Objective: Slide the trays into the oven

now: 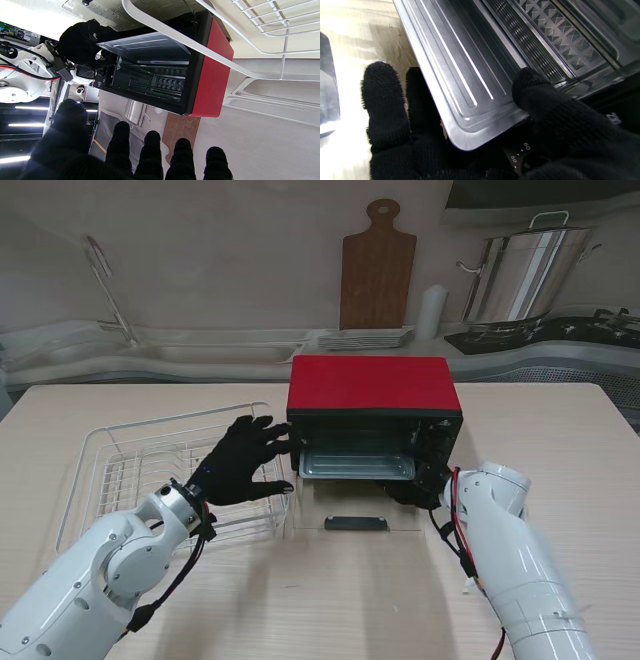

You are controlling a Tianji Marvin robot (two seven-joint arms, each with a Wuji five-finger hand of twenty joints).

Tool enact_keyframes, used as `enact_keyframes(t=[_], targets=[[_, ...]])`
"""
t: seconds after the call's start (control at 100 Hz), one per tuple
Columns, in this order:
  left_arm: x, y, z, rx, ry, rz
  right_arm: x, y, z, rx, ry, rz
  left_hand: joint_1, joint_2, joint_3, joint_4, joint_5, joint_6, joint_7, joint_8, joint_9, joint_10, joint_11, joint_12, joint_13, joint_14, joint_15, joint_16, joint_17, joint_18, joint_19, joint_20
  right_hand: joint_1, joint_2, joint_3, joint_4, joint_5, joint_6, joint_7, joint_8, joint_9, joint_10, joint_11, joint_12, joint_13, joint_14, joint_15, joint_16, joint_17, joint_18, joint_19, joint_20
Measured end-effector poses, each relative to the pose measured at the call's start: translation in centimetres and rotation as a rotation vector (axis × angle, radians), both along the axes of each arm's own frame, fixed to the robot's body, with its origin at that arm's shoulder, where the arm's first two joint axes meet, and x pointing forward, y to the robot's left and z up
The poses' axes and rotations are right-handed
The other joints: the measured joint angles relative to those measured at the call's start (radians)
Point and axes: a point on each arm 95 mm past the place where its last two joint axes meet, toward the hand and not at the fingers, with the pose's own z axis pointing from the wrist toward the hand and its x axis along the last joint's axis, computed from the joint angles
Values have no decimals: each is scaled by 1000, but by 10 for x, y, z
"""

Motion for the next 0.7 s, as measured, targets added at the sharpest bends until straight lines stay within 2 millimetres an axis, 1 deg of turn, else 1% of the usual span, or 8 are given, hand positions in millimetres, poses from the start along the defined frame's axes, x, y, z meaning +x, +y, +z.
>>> enact_keyframes(t=[0.1, 0.13, 0.15, 0.2, 0.32, 0.7], targets=[[0, 0, 0, -1, -1, 0, -2, -3, 0, 1, 1, 2, 0, 0, 0, 0, 0, 0, 0, 0, 0, 0, 0, 0, 0, 0, 0, 0, 0, 0, 0, 0, 0, 9, -1, 0, -1, 5, -10, -9, 0, 1, 0, 0, 0, 1, 1, 0, 1, 1, 3, 0], [0, 0, 0, -1, -1, 0, -2, -3, 0, 1, 1, 3, 0, 0, 0, 0, 0, 0, 0, 0, 0, 0, 0, 0, 0, 0, 0, 0, 0, 0, 0, 0, 0, 10, -20, 0, -1, 5, -11, -9, 0, 1, 0, 0, 0, 2, 1, 0, 1, 1, 3, 0], [0, 0, 0, -1, -1, 0, -3, -4, 0, 1, 1, 4, 0, 0, 0, 0, 0, 0, 0, 0, 0, 0, 0, 0, 0, 0, 0, 0, 0, 0, 0, 0, -23, 11, -21, 0, -1, 5, -11, -10, 0, 1, 0, 0, 0, 2, 1, 0, 1, 1, 3, 0], [0, 0, 0, -1, -1, 0, -5, -5, 0, -2, 0, 7, 0, 0, 0, 0, 0, 0, 0, 0, 0, 0, 0, 0, 0, 0, 0, 0, 0, 0, 0, 0, -9, 11, -39, 0, -1, 5, -13, -10, 0, 2, 0, 0, 0, 4, 1, 0, 1, 2, 3, 0], [0, -1, 0, -2, 1, -1, -10, -7, 0, -7, -1, 10, 0, 0, 0, 0, 0, 0, 0, 0, 0, 0, 0, 2, 0, 0, 0, 0, 0, 0, 0, 0, -9, 22, -39, 0, -1, 5, -23, -10, 0, 9, 0, 0, 0, 9, 1, 0, 1, 9, 3, 0], [1, -1, 0, -11, 5, 1, -22, -11, 0, -9, 0, 0, 0, 0, 0, 0, 0, 0, 0, 0, 0, 0, 0, 2, 0, 0, 0, 0, 0, 0, 0, 0, -9, 22, -39, 0, -1, 9, -35, -11, 0, 10, -1, 0, 0, 12, 0, 0, 0, 9, 0, 0]])
